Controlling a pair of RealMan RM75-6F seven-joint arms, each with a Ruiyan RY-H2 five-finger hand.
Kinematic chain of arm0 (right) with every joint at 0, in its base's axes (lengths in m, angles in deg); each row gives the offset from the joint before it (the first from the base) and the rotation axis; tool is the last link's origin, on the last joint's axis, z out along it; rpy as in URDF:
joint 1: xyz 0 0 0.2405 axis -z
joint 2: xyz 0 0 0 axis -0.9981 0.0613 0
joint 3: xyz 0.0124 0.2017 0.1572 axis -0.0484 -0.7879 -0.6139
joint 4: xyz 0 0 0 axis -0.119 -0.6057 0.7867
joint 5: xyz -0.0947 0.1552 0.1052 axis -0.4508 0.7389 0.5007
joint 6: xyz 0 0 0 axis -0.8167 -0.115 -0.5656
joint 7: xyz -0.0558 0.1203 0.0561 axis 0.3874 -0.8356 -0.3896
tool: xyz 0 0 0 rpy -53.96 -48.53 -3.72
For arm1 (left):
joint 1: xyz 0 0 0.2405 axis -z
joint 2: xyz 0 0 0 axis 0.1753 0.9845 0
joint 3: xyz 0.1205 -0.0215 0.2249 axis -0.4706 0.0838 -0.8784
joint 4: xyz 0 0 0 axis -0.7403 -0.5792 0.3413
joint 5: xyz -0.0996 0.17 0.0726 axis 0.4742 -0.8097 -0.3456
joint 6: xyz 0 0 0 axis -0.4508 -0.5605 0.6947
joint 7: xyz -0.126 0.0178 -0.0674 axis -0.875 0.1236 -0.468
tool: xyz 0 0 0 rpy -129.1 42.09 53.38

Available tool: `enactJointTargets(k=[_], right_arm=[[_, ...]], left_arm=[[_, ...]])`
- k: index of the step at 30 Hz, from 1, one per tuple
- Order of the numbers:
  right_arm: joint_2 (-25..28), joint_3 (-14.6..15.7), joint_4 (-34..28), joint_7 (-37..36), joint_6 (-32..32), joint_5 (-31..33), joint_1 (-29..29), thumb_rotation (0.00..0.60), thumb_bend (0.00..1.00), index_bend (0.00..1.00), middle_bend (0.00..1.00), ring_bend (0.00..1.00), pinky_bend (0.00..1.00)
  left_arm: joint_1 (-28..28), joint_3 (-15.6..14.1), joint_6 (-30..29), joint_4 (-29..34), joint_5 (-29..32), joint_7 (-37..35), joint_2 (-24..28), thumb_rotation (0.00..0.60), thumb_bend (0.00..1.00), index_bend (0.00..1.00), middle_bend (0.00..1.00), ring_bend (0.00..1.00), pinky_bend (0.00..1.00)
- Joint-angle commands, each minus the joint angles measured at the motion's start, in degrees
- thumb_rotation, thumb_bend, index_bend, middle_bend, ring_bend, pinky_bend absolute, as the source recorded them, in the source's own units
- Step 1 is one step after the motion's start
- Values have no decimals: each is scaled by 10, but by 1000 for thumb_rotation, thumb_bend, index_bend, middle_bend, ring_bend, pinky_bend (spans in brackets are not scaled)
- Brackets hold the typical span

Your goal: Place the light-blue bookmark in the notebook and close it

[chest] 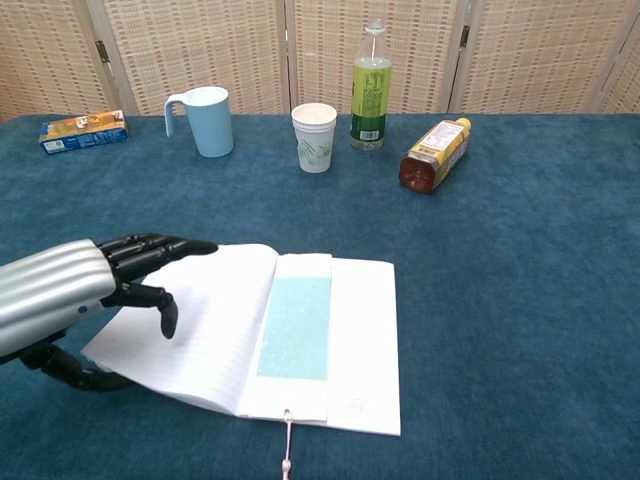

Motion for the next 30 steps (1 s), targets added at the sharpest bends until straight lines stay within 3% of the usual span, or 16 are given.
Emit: enactJointTargets(k=[1,10,21,30], right_arm=[[0,0,1,0,0,1,0,600,275,0,99,48,109],[0,-1,4,-5,-8,0,5,600,275,0,98,48,109],[-5,-2,19,-22,-21,3,13,600,275,0,98,48,109],[-1,-8,29,-34,-24,8,13,600,275,0,98,48,109]], left_arm=[[6,10,-16,-9,0,-9,-7,600,292,489,52,0,125],[45,28,-38,-4,-28,25,-18,600,292,500,75,0,126],[119,57,5,102,-58,108,-5,600,292,433,75,0,125],[149,79,61,205,-32,135,4,600,291,298,57,0,125]])
